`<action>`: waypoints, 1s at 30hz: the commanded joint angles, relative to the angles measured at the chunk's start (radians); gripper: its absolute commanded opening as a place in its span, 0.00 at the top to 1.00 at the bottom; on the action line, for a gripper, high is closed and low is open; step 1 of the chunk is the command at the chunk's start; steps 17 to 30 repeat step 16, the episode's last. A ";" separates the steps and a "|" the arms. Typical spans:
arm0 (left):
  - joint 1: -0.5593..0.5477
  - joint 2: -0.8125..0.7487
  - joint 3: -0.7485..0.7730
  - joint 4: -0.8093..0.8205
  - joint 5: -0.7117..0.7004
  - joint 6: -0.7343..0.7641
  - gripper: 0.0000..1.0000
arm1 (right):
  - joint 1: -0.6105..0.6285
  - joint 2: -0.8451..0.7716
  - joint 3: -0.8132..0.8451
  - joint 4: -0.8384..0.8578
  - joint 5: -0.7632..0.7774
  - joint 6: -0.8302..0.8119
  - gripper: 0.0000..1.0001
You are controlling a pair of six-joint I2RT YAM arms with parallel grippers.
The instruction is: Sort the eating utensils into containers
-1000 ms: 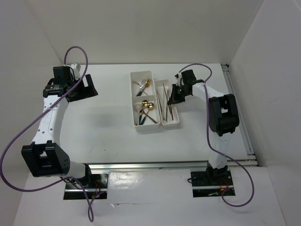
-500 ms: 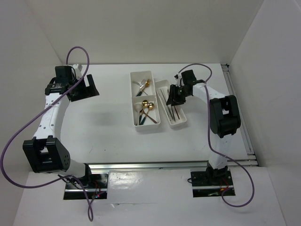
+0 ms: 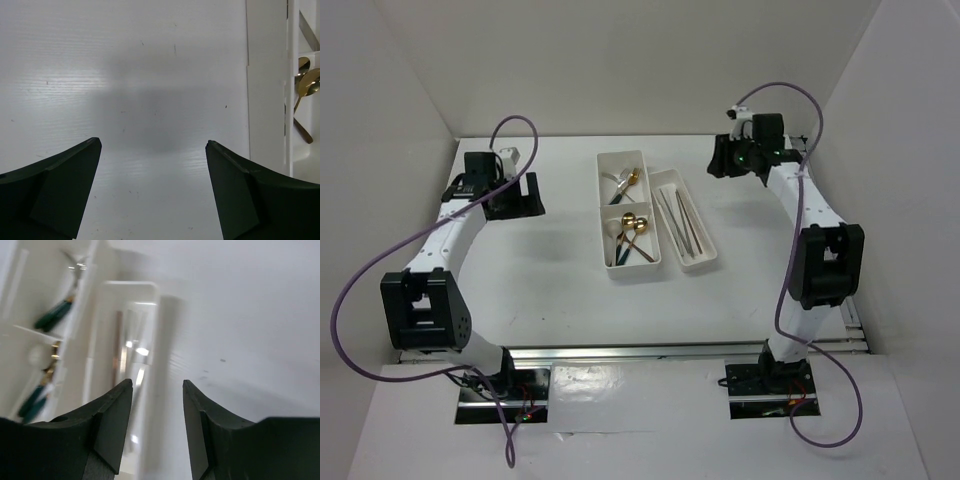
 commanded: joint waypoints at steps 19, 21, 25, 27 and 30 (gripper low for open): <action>-0.003 0.073 -0.118 0.267 -0.050 0.190 0.00 | -0.224 -0.167 -0.385 0.176 -0.008 -0.129 0.49; -0.003 0.073 -0.118 0.267 -0.050 0.190 0.00 | -0.224 -0.167 -0.385 0.176 -0.008 -0.129 0.49; -0.003 0.073 -0.118 0.267 -0.050 0.190 0.00 | -0.224 -0.167 -0.385 0.176 -0.008 -0.129 0.49; -0.003 0.073 -0.118 0.267 -0.050 0.190 0.00 | -0.224 -0.167 -0.385 0.176 -0.008 -0.129 0.49; -0.003 0.073 -0.118 0.267 -0.050 0.190 0.00 | -0.224 -0.167 -0.385 0.176 -0.008 -0.129 0.49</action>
